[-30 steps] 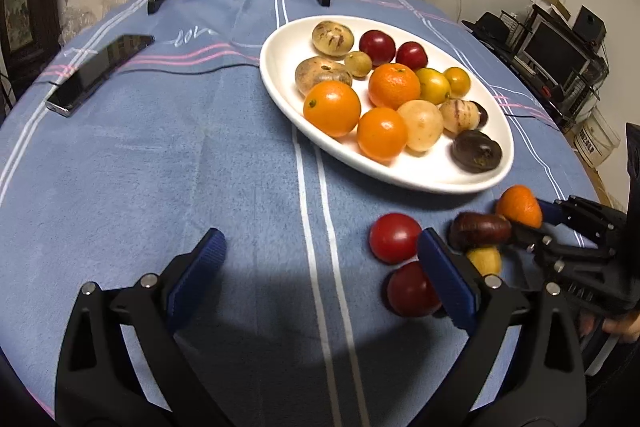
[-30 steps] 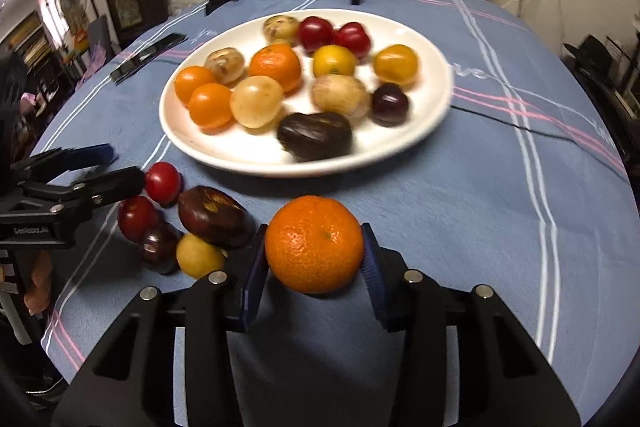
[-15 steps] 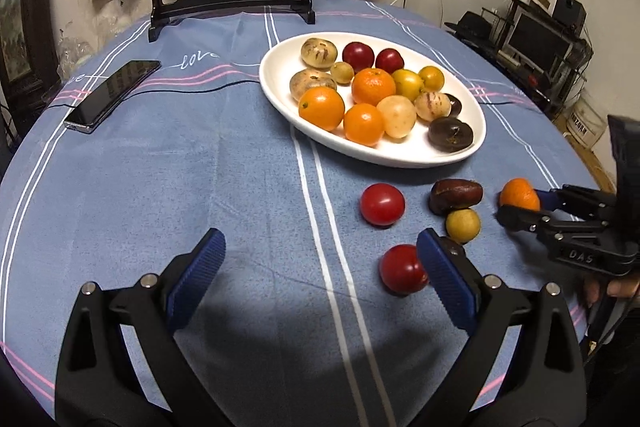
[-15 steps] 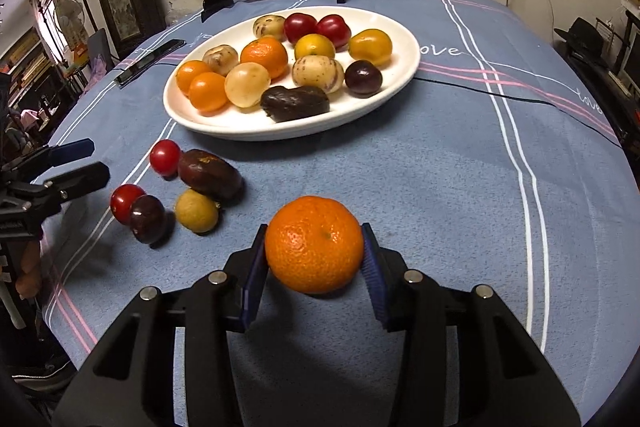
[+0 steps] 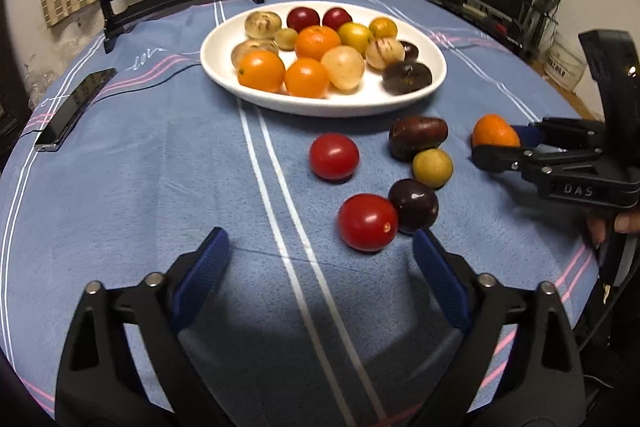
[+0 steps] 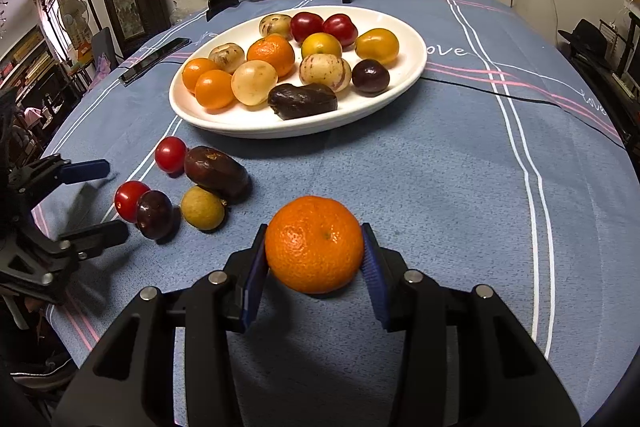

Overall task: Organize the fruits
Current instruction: 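Grasp a red tomato with the left gripper while the right holds an orange, then carry the tomato and orange onto the white plate and open both grippers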

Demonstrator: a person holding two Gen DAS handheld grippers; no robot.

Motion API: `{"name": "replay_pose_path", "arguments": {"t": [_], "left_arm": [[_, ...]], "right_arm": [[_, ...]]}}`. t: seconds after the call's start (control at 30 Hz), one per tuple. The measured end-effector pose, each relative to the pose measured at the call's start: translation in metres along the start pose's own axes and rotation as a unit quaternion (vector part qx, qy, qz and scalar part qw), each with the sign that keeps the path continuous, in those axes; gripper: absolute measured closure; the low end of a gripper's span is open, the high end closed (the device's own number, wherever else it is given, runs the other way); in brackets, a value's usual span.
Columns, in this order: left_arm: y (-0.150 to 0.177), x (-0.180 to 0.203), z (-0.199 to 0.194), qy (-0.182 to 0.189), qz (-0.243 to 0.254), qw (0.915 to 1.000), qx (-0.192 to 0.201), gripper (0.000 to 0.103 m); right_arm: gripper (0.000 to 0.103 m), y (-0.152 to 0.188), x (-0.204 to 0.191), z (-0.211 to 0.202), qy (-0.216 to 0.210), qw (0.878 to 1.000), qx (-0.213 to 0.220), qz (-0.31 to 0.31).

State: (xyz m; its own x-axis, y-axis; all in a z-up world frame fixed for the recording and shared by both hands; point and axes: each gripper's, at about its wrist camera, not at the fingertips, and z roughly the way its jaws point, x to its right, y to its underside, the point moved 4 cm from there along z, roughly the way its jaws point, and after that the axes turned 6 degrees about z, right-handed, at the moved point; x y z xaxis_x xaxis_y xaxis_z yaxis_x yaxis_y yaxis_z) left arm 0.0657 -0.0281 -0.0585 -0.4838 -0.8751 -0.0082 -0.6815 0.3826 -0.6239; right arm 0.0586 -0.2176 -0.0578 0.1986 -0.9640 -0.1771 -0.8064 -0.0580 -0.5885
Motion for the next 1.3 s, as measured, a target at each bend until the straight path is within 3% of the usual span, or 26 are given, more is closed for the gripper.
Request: {"name": "replay_pose_path", "arguments": {"t": [0.07, 0.23, 0.3, 0.37, 0.97, 1.3], "left_arm": [[-0.001, 0.000, 0.007, 0.007, 0.003, 0.9999, -0.011, 0.028], [-0.011, 0.004, 0.016, 0.023, 0.012, 0.9996, -0.014, 0.037], [-0.014, 0.008, 0.017, 0.026, 0.020, 0.9994, -0.011, 0.054], [-0.015, 0.012, 0.016, 0.052, 0.020, 0.9984, -0.005, 0.071], [-0.020, -0.009, -0.002, 0.037, -0.020, 0.9990, 0.013, 0.071], [-0.084, -0.007, -0.013, 0.028, -0.010, 0.9978, 0.060, 0.071]], "right_arm": [[0.058, 0.000, 0.000, 0.000, -0.002, 1.000, 0.001, -0.001], [0.058, 0.000, -0.001, 0.000, -0.006, 1.000, 0.003, -0.003], [0.058, 0.000, -0.001, 0.000, -0.008, 1.000, 0.003, -0.003], [0.058, 0.000, -0.001, 0.000, -0.010, 1.000, 0.003, -0.002], [0.058, -0.007, -0.002, -0.013, -0.016, 1.000, 0.023, -0.002], [0.058, -0.047, -0.014, -0.025, -0.016, 0.998, 0.061, -0.022]]}}
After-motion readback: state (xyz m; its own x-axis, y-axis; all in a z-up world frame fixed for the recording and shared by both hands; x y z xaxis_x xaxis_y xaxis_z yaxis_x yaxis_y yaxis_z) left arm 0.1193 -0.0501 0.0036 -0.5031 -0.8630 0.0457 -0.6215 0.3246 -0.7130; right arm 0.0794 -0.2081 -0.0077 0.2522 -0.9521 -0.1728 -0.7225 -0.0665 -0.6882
